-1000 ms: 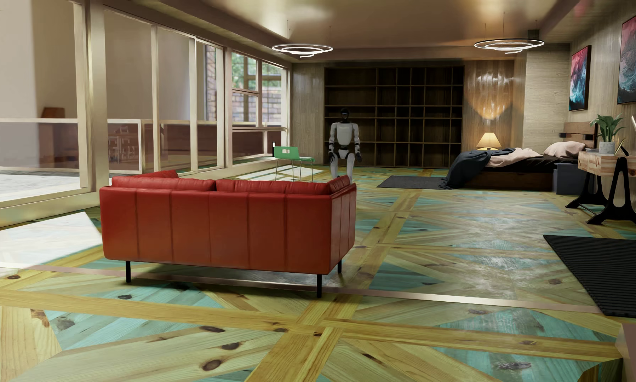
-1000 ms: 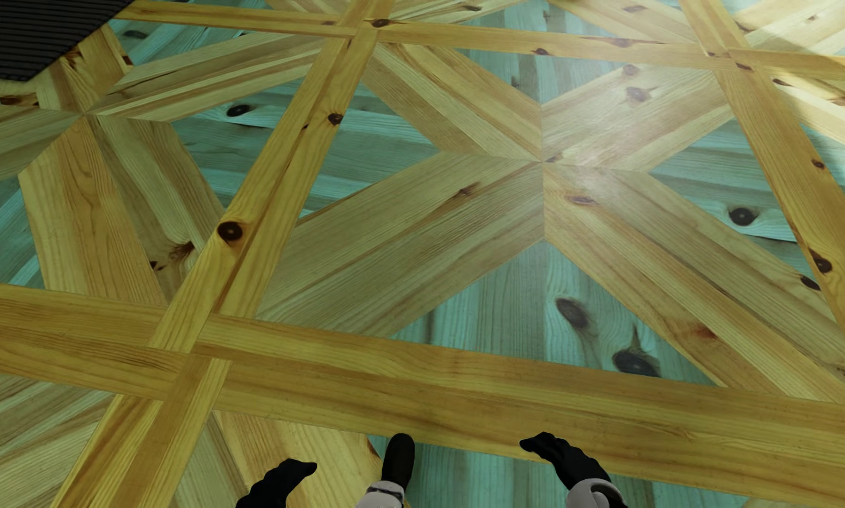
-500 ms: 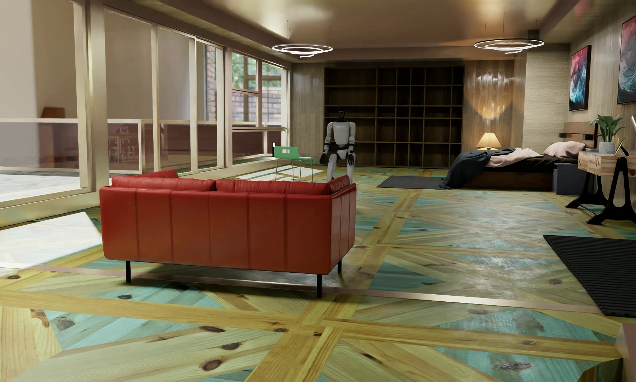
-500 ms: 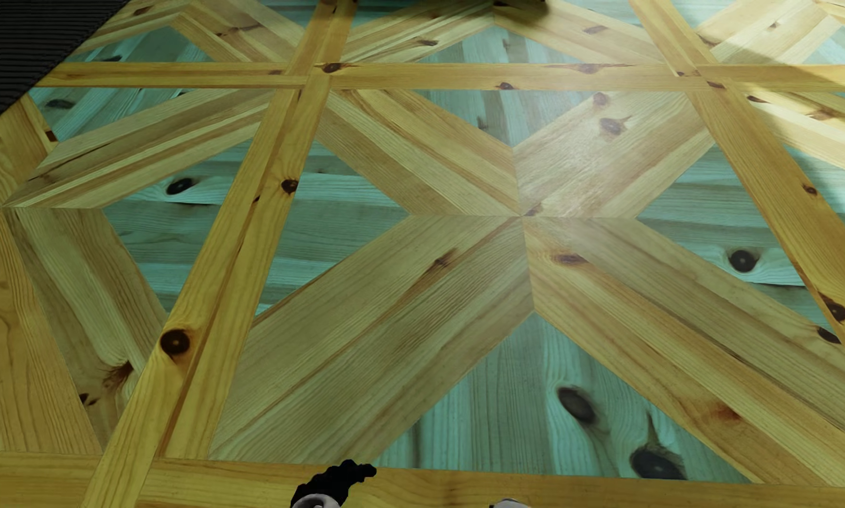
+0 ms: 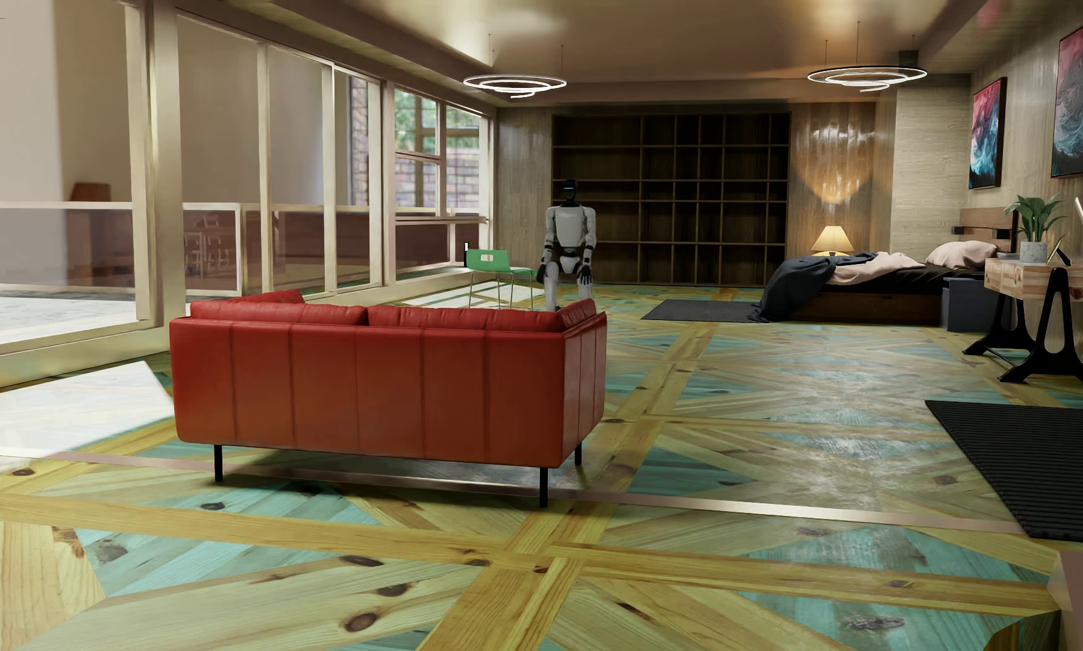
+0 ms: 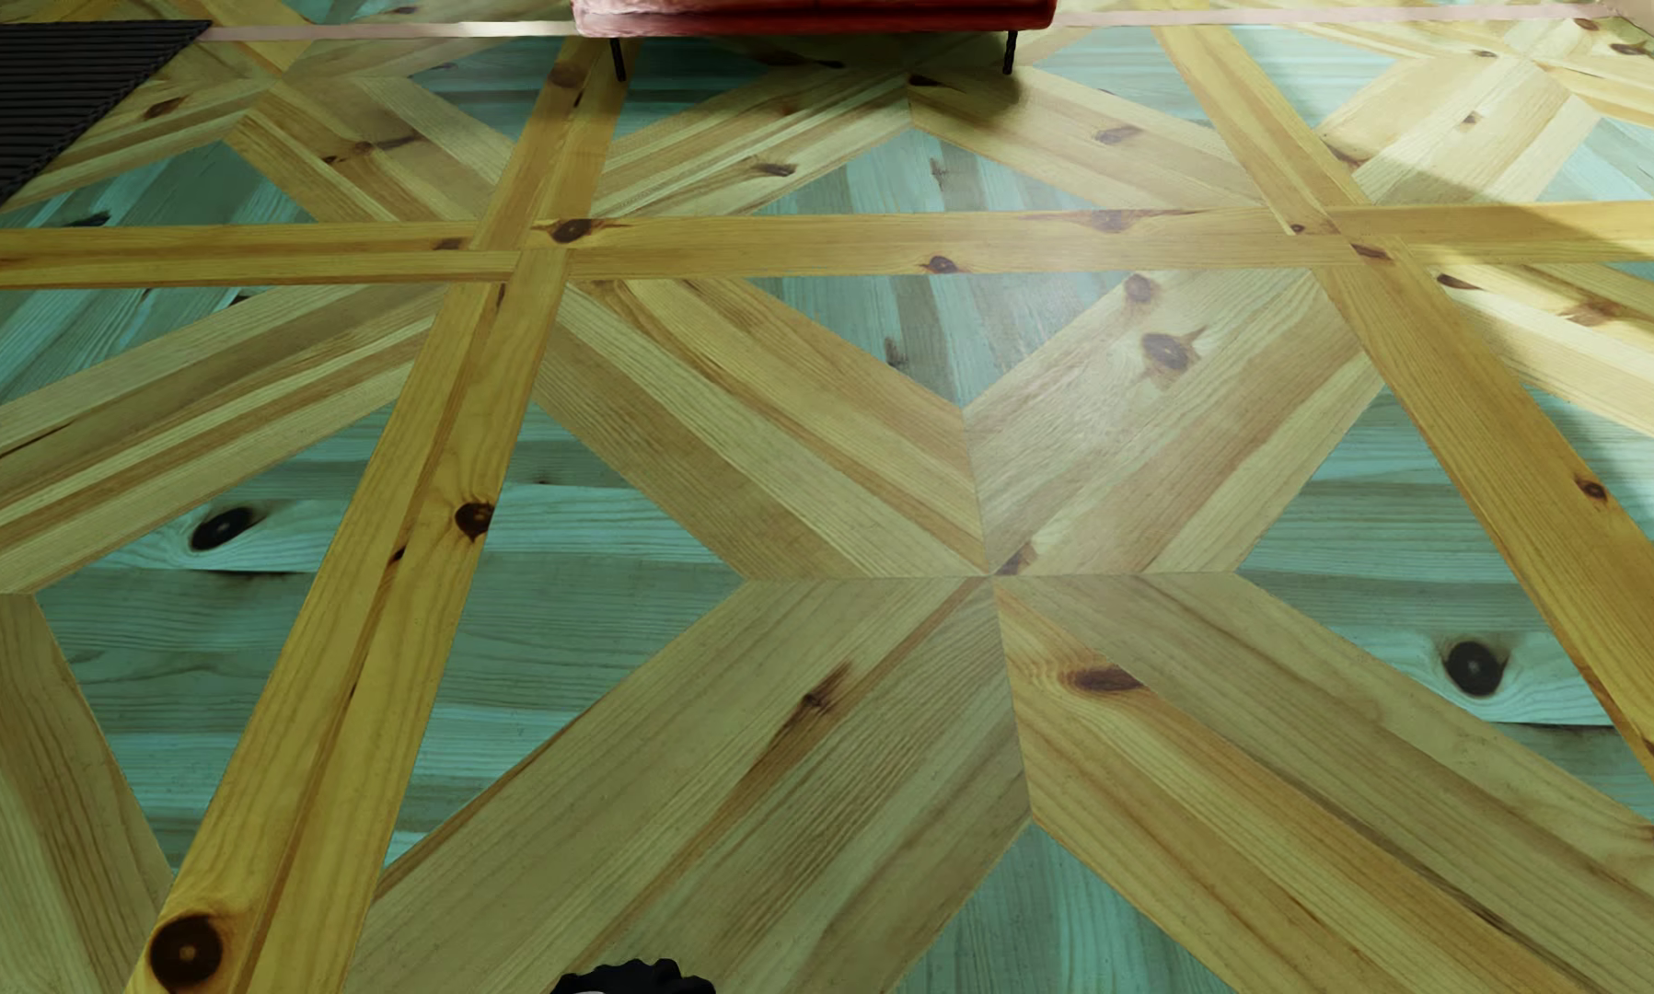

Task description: Move towards the sofa

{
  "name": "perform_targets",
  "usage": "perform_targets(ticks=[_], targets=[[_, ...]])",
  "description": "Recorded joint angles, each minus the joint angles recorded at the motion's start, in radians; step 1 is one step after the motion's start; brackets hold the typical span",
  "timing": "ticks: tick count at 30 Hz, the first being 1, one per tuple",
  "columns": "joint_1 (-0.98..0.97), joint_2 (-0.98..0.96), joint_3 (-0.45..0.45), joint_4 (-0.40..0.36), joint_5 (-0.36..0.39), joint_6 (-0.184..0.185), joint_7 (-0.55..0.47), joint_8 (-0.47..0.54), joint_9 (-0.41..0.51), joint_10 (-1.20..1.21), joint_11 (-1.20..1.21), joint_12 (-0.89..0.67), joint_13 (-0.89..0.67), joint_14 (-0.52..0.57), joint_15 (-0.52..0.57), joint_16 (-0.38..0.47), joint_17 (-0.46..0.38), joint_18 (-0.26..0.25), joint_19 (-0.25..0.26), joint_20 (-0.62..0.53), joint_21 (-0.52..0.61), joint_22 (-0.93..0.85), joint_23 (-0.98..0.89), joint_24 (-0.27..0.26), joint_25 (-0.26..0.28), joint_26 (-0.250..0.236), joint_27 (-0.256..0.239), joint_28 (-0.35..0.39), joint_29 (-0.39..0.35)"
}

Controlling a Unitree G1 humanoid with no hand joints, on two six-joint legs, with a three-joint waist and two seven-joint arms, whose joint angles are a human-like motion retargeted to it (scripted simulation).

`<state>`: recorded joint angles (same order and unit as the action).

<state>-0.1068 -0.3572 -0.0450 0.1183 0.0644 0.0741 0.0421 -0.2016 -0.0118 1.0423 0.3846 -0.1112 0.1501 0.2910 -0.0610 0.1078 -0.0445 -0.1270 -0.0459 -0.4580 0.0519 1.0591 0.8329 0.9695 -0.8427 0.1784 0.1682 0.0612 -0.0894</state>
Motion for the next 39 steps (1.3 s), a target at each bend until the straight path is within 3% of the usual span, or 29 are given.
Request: perform_targets(ticks=[1,2,4,6,8,9,11,12,15,17,19,21,22,24,27,29,31,32,34,35,37,38,39], targets=[[-0.087,0.031,0.003,0.026,0.021,0.014,-0.005,-0.01,0.004,0.12,0.013,0.026,-0.014,-0.044,-0.039,0.019,-0.001,0.021,-0.007,-0.016,-0.005,-0.021,-0.002,0.019,0.003,0.014,-0.026,0.012,-0.027],[-0.17,0.064,0.008,0.031,0.039,0.026,-0.018,-0.018,0.009,0.199,0.027,0.056,-0.033,-0.098,-0.078,0.031,-0.005,0.035,-0.012,0.014,-0.006,-0.055,-0.007,-0.011,0.005,0.023,-0.049,0.051,-0.051],[-0.315,0.137,0.024,0.018,0.062,0.039,-0.043,-0.022,0.023,0.228,0.048,0.138,-0.092,-0.239,-0.151,0.041,-0.014,0.061,-0.013,0.123,-0.009,-0.133,0.007,-0.14,0.003,0.003,-0.078,0.115,-0.091],[-0.413,0.216,0.049,-0.016,0.072,0.041,-0.06,-0.015,0.032,0.078,0.051,0.192,-0.13,-0.375,-0.215,0.053,-0.024,0.101,-0.008,0.173,-0.001,-0.182,0.005,-0.223,0.004,-0.026,-0.094,0.106,-0.101],[-0.455,0.3,0.078,-0.049,0.071,0.036,-0.067,-0.002,0.033,-0.231,0.021,0.221,-0.159,-0.396,-0.258,0.061,-0.042,0.109,0.001,0.163,0.032,-0.208,-0.009,-0.216,0.003,-0.03,-0.103,0.094,-0.093],[-0.453,0.345,0.092,-0.071,0.068,0.031,-0.079,0.005,0.031,-0.424,-0.01,0.237,-0.171,-0.342,-0.27,0.06,-0.053,0.121,0.007,0.166,0.049,-0.216,-0.014,-0.21,0.002,-0.03,-0.104,0.091,-0.087],[-0.423,0.433,0.113,-0.099,0.066,0.018,-0.091,0.024,0.025,-0.794,-0.075,0.27,-0.186,-0.279,-0.284,0.042,-0.065,0.091,0.015,0.2,0.075,-0.221,-0.02,-0.218,0.005,-0.018,-0.101,0.104,-0.075],[-0.425,0.465,0.119,-0.104,0.068,0.012,-0.092,0.032,0.023,-0.864,-0.077,0.284,-0.187,-0.272,-0.289,0.035,-0.064,0.063,0.019,0.214,0.083,-0.213,-0.023,-0.214,0.009,-0.003,-0.098,0.132,-0.075],[-0.446,0.553,0.125,-0.135,0.053,-0.01,-0.085,0.055,0.018,-0.701,-0.024,0.295,-0.144,-0.172,-0.262,0.006,-0.06,0.128,0.041,0.201,0.087,-0.109,-0.025,-0.159,0.021,0.048,-0.082,0.198,-0.082],[-0.4,0.568,0.126,-0.172,0.002,-0.043,-0.064,0.069,0.01,-0.635,0.083,0.289,-0.088,-0.173,-0.126,-0.03,-0.061,0.137,0.041,0.224,0.076,-0.032,0.003,-0.154,0.026,0.071,-0.052,0.184,-0.07],[-0.327,0.464,0.125,-0.207,-0.093,-0.082,-0.016,0.078,0.008,-0.63,0.361,0.28,-0.049,-0.239,0.104,-0.064,-0.075,0.153,0.128,0.259,0.099,-0.016,0.053,-0.163,0.006,0.056,-0.018,0.175,-0.002],[-0.254,0.286,0.117,-0.249,-0.221,-0.12,0.034,0.087,0.013,-0.646,0.677,0.259,-0.035,-0.297,0.316,-0.083,-0.128,0.163,0.22,0.262,0.178,-0.05,0.063,-0.155,-0.051,0.0,-0.044,0.176,0.111],[-0.219,0.195,0.109,-0.272,-0.254,-0.139,0.047,0.106,0.017,-0.65,0.791,0.235,-0.022,-0.327,0.273,-0.084,-0.156,0.172,0.202,0.246,0.2,-0.068,0.039,-0.143,-0.067,-0.027,-0.068,0.175,0.138],[-0.154,0.029,0.094,-0.312,-0.28,-0.164,0.056,0.137,0.027,-0.637,0.897,0.156,0.027,-0.39,0.143,-0.075,-0.164,0.187,0.184,0.204,0.161,-0.063,-0.028,-0.102,-0.032,-0.067,-0.066,0.172,0.077],[-0.052,-0.13,0.062,-0.34,-0.258,-0.177,0.027,0.156,0.033,-0.622,0.707,0.03,0.087,-0.479,-0.061,-0.074,-0.125,0.196,0.128,0.2,0.041,-0.07,-0.095,-0.092,0.067,-0.063,-0.024,0.173,-0.045],[0.02,-0.175,0.038,-0.339,-0.225,-0.171,-0.004,0.15,0.028,-0.647,0.412,-0.031,0.086,-0.515,-0.083,-0.074,-0.113,0.195,0.095,0.208,0.027,-0.103,-0.101,-0.115,0.077,-0.075,-0.011,0.183,-0.047],[0.096,-0.181,0.02,-0.332,-0.188,-0.161,-0.03,0.131,0.019,-0.693,0.074,-0.069,0.075,-0.534,-0.016,-0.066,-0.108,0.193,0.119,0.179,0.032,-0.15,-0.098,-0.123,0.062,-0.105,-0.01,0.189,-0.022],[0.131,-0.174,0.013,-0.328,-0.168,-0.157,-0.042,0.129,0.016,-0.712,-0.085,-0.081,0.071,-0.541,0.007,-0.055,-0.103,0.192,0.167,0.14,0.028,-0.174,-0.098,-0.108,0.055,-0.125,-0.009,0.197,-0.01],[0.192,-0.179,0.0,-0.326,-0.137,-0.148,-0.059,0.134,0.011,-0.704,-0.192,-0.08,0.068,-0.567,0.028,-0.033,-0.092,0.189,0.221,0.055,0.014,-0.208,-0.097,-0.07,0.043,-0.155,-0.004,0.225,0.011],[0.23,-0.189,-0.006,-0.317,-0.114,-0.142,-0.064,0.143,0.007,-0.694,-0.141,-0.065,0.066,-0.564,0.084,-0.024,-0.082,0.184,0.147,0.03,0.01,-0.212,-0.092,-0.067,0.035,-0.158,-0.002,0.242,0.022],[0.29,-0.187,-0.018,-0.292,-0.084,-0.122,-0.07,0.136,-0.002,-0.651,0.002,-0.014,0.066,-0.505,0.146,-0.023,-0.061,0.158,0.051,0.02,0.0,-0.179,-0.074,-0.075,0.019,-0.122,0.004,0.286,0.03],[0.297,-0.172,-0.022,-0.271,-0.068,-0.107,-0.076,0.12,-0.006,-0.602,0.048,0.015,0.069,-0.437,0.126,-0.031,-0.046,0.126,0.021,0.036,-0.012,-0.138,-0.062,-0.086,0.015,-0.082,0.01,0.297,0.024],[0.273,-0.146,-0.026,-0.243,-0.049,-0.089,-0.089,0.099,-0.008,-0.509,0.069,0.037,0.072,-0.337,0.089,-0.04,-0.027,0.061,-0.001,0.058,-0.028,-0.088,-0.049,-0.103,0.015,-0.039,0.015,0.291,0.014]])
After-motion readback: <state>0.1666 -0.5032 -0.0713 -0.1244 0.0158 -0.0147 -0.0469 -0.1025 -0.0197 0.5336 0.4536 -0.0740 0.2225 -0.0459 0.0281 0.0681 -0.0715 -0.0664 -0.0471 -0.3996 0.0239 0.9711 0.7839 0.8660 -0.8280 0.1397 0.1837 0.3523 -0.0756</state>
